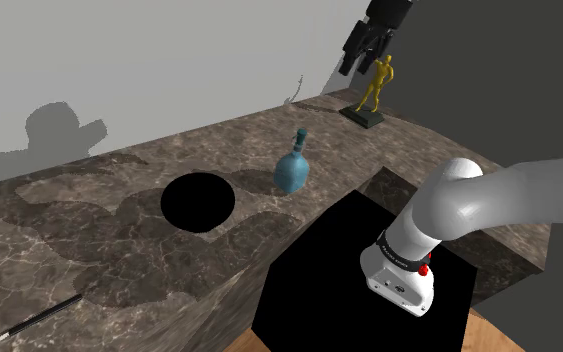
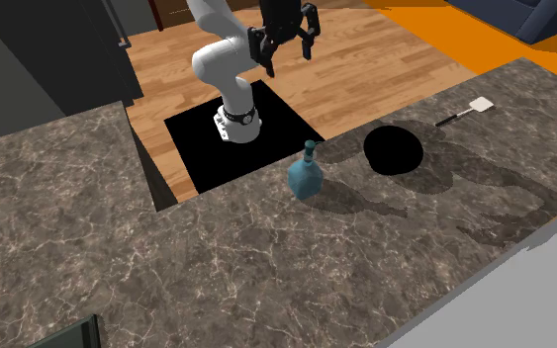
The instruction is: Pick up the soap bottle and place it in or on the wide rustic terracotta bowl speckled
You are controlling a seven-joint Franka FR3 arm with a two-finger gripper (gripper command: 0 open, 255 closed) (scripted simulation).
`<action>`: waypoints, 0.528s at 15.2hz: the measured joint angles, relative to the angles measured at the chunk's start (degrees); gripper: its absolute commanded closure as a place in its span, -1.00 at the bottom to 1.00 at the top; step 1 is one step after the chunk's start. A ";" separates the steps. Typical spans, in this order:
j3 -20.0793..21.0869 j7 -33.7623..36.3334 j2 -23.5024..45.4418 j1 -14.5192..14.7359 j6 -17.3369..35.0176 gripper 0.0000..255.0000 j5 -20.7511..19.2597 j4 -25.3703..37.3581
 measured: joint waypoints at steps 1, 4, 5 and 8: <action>0.00 0.00 0.00 0.00 0.00 -1.00 0.00 0.00; -0.57 -1.04 -1.69 0.12 5.20 -1.00 0.48 -5.71; -0.91 -1.59 -2.43 0.15 7.23 -1.00 0.62 -7.90; -1.92 -3.36 -4.04 0.39 14.62 -1.00 1.32 -15.15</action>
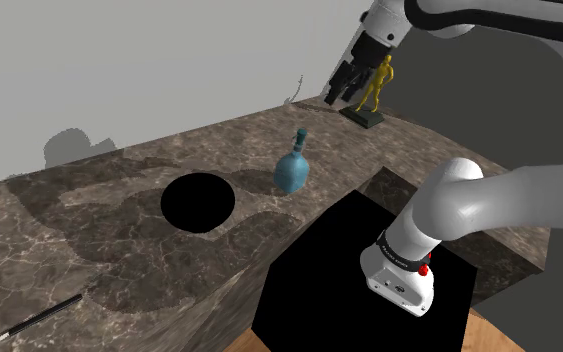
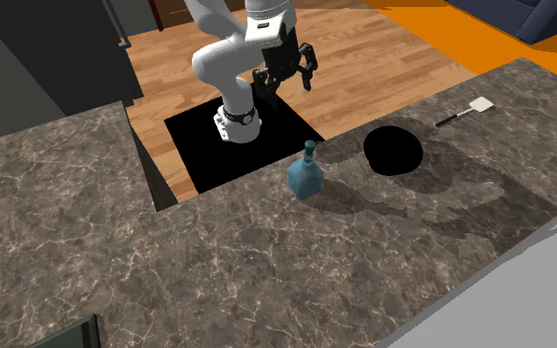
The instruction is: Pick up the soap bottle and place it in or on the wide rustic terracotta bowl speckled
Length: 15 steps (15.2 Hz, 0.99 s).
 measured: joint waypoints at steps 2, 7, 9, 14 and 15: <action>-0.62 -1.16 -0.43 0.31 5.08 -1.00 0.61 -4.26; -2.66 -4.82 0.45 1.66 19.17 -1.00 2.54 -14.53; -3.72 -6.58 2.94 2.93 25.47 -1.00 3.77 -17.14; -5.63 -9.46 7.53 5.17 35.33 -1.00 5.77 -20.89; -5.70 -9.60 8.31 5.57 36.55 -1.00 6.09 -21.26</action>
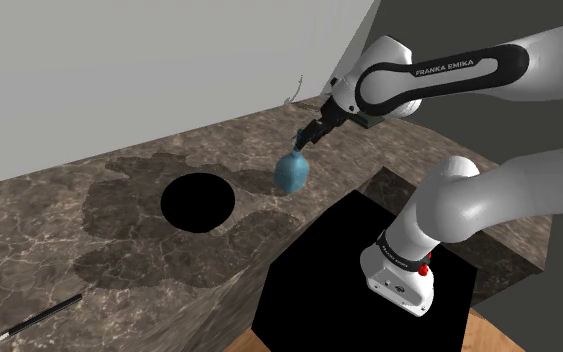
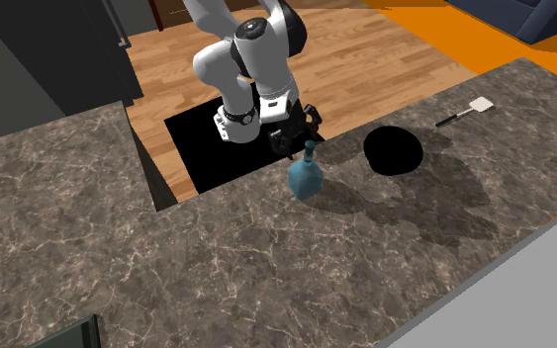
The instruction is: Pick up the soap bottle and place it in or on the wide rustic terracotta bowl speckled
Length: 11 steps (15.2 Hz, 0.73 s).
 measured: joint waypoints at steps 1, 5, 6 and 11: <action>-0.13 -0.19 1.03 0.47 1.27 -1.00 0.34 -0.18; -0.60 -0.82 4.44 2.10 5.27 -1.00 1.56 -0.58; -0.64 -0.88 4.57 2.16 5.46 -1.00 1.60 -0.63; -0.69 -0.94 4.69 2.21 5.67 1.00 1.65 -0.69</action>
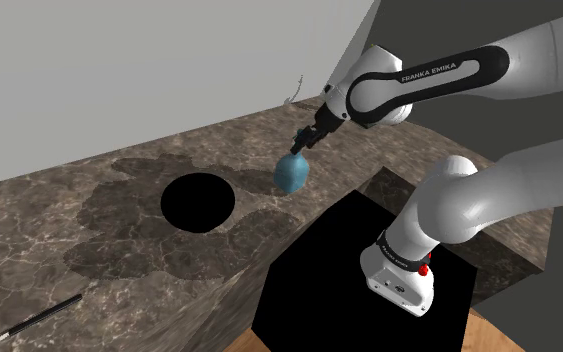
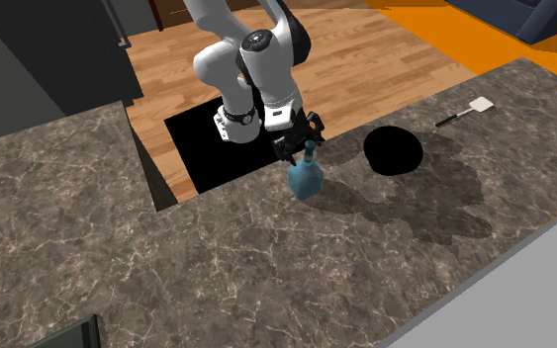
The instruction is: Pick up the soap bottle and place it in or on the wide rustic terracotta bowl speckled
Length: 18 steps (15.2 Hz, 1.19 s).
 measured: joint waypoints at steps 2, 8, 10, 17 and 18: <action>0.00 0.00 -0.02 0.00 0.02 1.00 0.00 0.03; 0.01 0.01 -0.07 -0.03 0.02 1.00 -0.02 0.01; 0.00 0.00 -0.06 -0.03 0.03 1.00 -0.02 0.02; 1.41 2.01 -3.76 -1.60 -6.47 1.00 -1.43 2.69; 1.54 2.24 -4.16 -1.79 -7.44 1.00 -1.61 3.25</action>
